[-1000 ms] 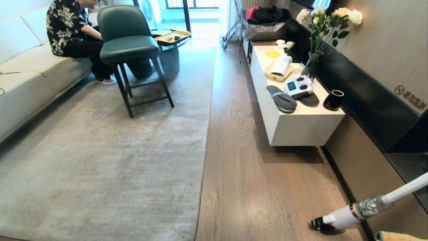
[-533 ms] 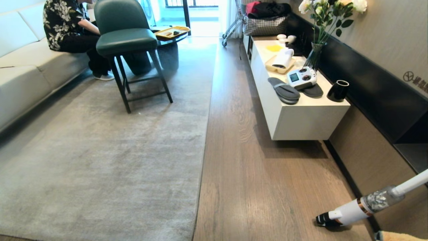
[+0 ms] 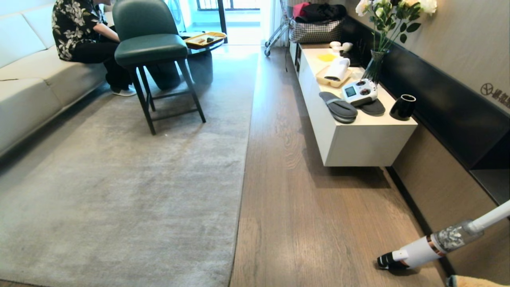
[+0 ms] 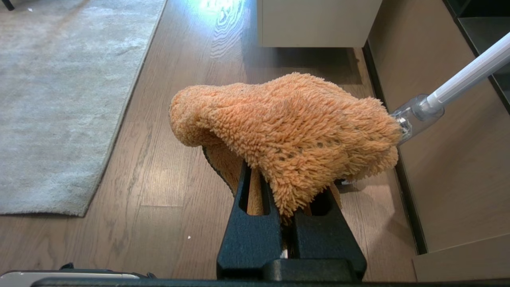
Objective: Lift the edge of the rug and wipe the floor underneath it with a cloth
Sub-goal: Put down the rag
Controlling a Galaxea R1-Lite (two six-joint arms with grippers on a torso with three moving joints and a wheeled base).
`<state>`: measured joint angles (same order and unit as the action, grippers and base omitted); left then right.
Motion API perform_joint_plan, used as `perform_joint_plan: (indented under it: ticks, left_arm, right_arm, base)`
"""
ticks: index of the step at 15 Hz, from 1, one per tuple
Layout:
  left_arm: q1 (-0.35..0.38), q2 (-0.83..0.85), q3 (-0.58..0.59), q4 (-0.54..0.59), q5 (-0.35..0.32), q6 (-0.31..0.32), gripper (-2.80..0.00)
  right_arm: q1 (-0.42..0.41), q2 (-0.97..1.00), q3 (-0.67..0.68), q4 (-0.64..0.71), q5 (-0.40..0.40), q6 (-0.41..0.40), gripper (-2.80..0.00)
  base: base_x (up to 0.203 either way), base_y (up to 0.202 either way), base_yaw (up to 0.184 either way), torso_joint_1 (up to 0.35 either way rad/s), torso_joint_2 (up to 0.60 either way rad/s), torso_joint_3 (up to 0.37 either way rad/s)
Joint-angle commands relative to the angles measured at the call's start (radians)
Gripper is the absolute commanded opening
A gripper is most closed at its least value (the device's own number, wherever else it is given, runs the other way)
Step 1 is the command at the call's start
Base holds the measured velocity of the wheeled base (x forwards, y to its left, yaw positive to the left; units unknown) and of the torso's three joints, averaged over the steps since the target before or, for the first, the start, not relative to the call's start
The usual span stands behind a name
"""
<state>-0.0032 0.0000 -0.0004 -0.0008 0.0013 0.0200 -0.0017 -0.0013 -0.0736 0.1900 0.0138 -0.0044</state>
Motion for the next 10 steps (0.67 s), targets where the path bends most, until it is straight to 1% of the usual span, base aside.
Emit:
perform_joint_plan:
  ticks: [1, 4, 7, 9, 10]
  left_arm:
    - [0.0, 0.0, 0.0, 0.002, 0.0, 0.0, -2.8]
    - [0.0, 0.0, 0.0, 0.002, 0.0, -0.001, -2.8]
    - [0.0, 0.0, 0.0, 0.002, 0.0, 0.0, -2.8]
    - [0.0, 0.0, 0.0, 0.002, 0.0, 0.0, -2.8]
    - [0.0, 0.0, 0.0, 0.002, 0.0, 0.0, -2.8]
  right_arm:
    - [0.0, 0.001, 0.0, 0.002, 0.001, 0.0, -2.8]
    - [0.0, 0.001, 0.0, 0.002, 0.0, -0.001, -2.8]
    - [-0.001, 0.001, 0.0, 0.002, 0.0, -0.002, -2.8]
    - [-0.001, 0.001, 0.001, 0.0, 0.005, -0.056, -2.8]
    - [-0.001, 0.001, 0.002, 0.0, 0.006, -0.057, -2.8]
  base:
    - [0.0, 0.0, 0.0, 0.079, 0.16, 0.188]
    - [0.0, 0.0, 0.0, 0.035, 0.06, 0.068]
    - [0.0, 0.0, 0.0, 0.005, 0.01, 0.006]
    - [0.0, 0.0, 0.0, 0.0, 0.0, 0.0]
    - [0.0, 0.0, 0.0, 0.0, 0.0, 0.0]
